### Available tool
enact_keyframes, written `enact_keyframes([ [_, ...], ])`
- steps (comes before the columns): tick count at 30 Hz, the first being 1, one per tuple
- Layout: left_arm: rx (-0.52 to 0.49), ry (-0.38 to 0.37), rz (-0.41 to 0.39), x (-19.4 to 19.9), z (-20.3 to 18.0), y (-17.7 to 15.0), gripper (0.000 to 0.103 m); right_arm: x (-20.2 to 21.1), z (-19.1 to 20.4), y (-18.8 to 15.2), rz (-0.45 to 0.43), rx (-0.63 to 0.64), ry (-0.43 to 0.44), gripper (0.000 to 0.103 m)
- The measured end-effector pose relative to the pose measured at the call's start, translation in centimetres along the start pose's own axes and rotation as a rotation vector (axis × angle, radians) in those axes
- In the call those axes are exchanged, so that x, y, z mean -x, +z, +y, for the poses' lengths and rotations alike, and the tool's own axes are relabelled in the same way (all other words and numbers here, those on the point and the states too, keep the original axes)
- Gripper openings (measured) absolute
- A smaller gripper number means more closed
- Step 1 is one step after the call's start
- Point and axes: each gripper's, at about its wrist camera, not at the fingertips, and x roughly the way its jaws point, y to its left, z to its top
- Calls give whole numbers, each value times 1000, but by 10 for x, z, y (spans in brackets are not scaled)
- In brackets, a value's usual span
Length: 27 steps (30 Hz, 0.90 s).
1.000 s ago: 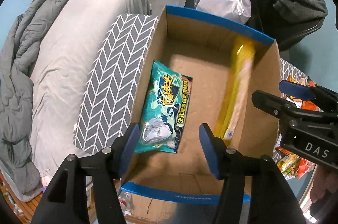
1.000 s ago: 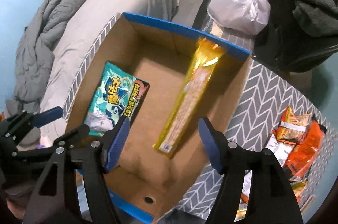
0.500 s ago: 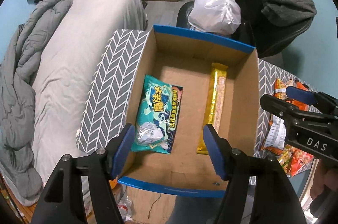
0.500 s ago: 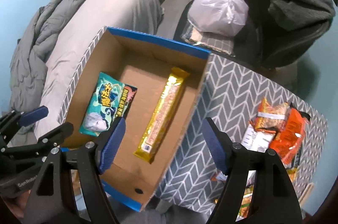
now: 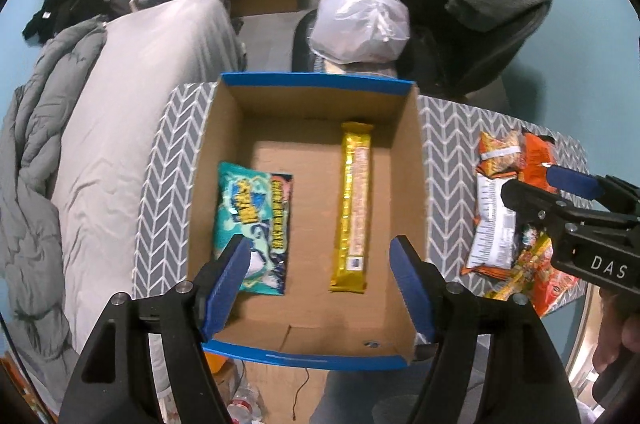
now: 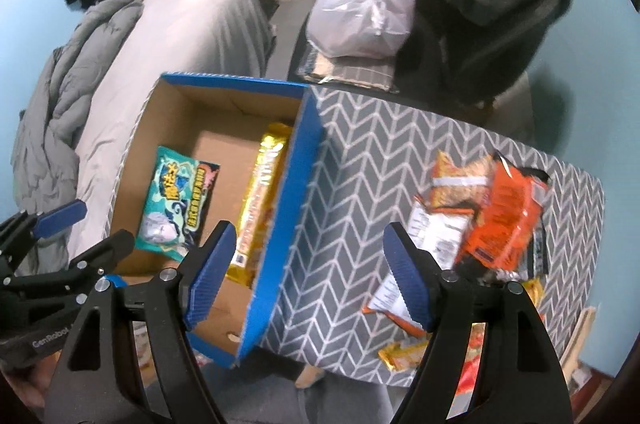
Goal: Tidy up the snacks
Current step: 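Move both open tools back over the remaining snack pile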
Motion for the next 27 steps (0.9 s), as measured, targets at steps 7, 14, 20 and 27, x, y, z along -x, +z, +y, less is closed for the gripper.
enact_keyframes([
  [7,-69,-15,4,3,-32,2,77,10,-40,-21,11,-86,-18,76],
  [14,-155,-37,22,1,-69,3,77,18,-85,-47,24,-211,-34,76],
  [20,-221,-62,39,-4,-100,3,77,25,-120,-70,37,-309,-46,76],
  [27,-288,-89,70,-12,-135,1,77,30,-157,-102,59,-420,-63,76],
])
